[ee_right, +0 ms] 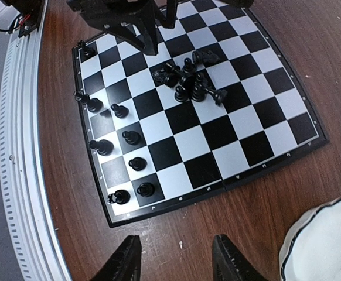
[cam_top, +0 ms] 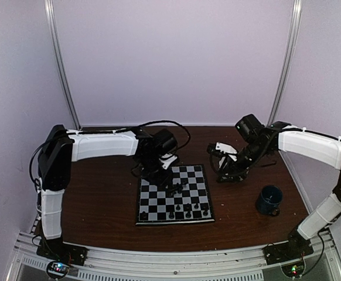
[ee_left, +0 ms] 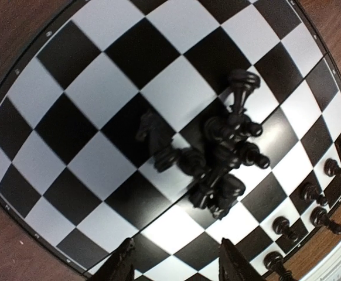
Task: Set up the chess pieces on the board
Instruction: Pick up the bishop from the chessboard.
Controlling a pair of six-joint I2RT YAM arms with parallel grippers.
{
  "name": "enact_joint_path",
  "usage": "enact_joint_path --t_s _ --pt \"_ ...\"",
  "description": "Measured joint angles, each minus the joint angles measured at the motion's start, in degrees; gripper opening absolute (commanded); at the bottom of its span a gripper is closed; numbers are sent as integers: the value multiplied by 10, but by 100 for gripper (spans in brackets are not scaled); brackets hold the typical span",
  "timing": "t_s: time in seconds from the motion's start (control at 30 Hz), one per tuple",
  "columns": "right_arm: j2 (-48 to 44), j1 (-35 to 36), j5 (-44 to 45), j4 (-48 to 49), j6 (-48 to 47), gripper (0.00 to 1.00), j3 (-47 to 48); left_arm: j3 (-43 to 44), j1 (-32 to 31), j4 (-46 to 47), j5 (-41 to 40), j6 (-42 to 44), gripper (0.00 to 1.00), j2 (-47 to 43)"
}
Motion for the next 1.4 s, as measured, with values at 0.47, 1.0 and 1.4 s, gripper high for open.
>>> enact_joint_path --t_s 0.47,1.0,1.4 --pt "255 83 85 -49 -87 52 248 -208 45 168 7 -67 49 -199" --pt "401 116 161 -101 -174 56 375 -260 45 214 -9 -79 49 -257" --pt "423 119 155 -105 -194 47 381 -278 45 215 -17 -84 49 -262"
